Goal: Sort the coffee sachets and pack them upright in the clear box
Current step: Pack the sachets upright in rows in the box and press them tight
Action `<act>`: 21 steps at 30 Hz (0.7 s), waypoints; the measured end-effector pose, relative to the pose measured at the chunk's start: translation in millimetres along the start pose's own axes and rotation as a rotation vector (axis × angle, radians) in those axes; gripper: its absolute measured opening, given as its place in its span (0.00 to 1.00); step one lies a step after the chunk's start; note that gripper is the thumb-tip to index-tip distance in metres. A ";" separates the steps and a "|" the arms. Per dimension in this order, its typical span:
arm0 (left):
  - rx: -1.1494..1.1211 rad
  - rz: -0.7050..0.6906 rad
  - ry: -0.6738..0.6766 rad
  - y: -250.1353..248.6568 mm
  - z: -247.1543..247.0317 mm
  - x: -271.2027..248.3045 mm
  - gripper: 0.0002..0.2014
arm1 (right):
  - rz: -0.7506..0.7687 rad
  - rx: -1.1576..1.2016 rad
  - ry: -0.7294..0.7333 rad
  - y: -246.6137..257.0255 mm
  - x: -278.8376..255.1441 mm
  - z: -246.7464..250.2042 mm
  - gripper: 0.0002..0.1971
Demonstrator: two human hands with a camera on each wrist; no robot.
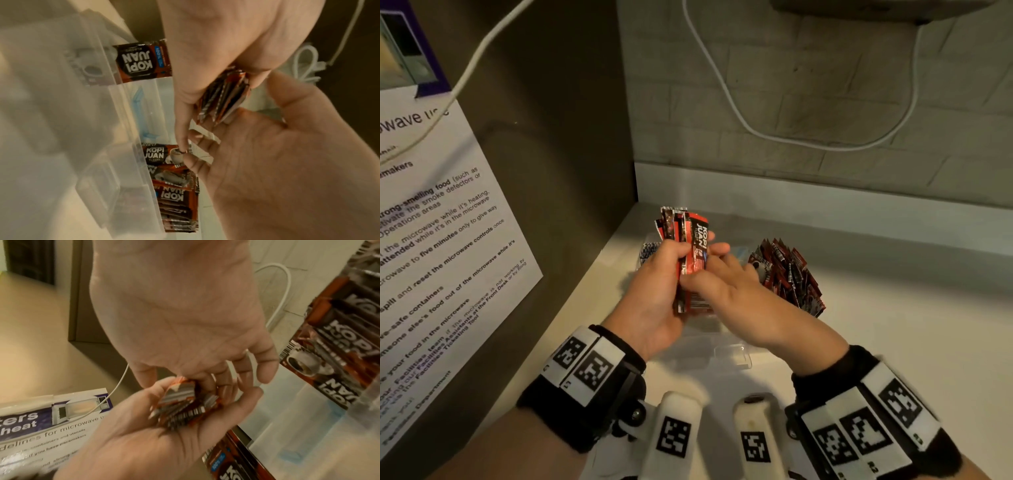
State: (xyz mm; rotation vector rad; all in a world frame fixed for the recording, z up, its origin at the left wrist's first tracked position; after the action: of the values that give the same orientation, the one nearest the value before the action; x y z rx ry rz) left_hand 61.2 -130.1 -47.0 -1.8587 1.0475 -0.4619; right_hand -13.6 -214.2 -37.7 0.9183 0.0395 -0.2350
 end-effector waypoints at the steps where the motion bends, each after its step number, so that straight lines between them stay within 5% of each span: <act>1: -0.024 0.016 0.003 -0.2 1.6 0.3 0.18 | -0.011 -0.024 -0.013 0.1 -1.3 2.2 0.21; 10: -0.075 0.071 0.034 -1.2 5.6 -9.8 0.17 | 0.095 0.213 -0.495 -1.4 -0.8 15.0 0.10; 14: -0.062 0.016 0.010 -4.2 8.1 -11.6 0.22 | 0.205 0.396 -0.588 -2.0 -3.5 18.1 0.09; 19: -0.098 -0.020 -0.129 -12.0 15.1 -6.2 0.12 | 0.461 0.530 -0.595 -0.6 -13.3 19.5 0.11; 21: -0.083 -0.004 -0.135 -15.0 15.5 -7.0 0.21 | 0.530 0.588 -0.558 -2.1 -16.5 16.6 0.06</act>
State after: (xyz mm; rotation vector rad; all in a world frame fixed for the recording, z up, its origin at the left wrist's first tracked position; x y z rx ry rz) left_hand 74.7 -112.9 -41.3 -1.9371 0.9845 -0.2946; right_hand -31.3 -225.5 -27.1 1.3772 -0.8176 0.0060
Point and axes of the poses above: each hand's wrist, its own x-axis towards the middle knuckle, its own z-axis out of the back of the hand, y = z × x, the point moved 1 cm from there along x, towards the middle knuckle, and after that the axes turned 5 degrees about y, right-handed, at the moved point
